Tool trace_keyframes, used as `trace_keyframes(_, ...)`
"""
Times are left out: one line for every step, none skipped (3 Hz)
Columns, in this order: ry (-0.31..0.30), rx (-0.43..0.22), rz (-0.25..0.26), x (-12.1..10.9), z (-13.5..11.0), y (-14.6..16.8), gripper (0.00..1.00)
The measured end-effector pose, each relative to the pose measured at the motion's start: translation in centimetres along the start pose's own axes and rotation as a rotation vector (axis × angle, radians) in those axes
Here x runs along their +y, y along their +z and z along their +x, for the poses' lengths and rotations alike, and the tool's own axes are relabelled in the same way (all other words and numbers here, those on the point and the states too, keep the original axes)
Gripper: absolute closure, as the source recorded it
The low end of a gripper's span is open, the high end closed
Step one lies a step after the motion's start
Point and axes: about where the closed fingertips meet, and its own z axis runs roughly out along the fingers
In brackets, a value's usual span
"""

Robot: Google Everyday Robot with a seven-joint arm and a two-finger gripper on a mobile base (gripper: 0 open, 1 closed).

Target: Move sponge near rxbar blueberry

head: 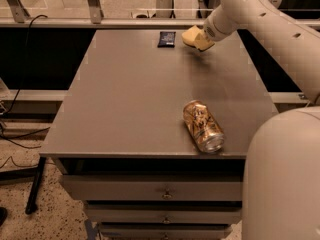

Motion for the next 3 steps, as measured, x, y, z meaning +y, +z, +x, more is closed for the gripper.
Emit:
trace_keyframes(0.010, 0.001, -0.021, -0.4, 0.5, 1.0, 0.85)
trace_keyframes(0.015, 0.001, -0.042, -0.3, 0.8, 1.8, 0.62)
trace_keyframes(0.004, -0.009, -0.086, 0.6, 0.3, 2.9, 0.31)
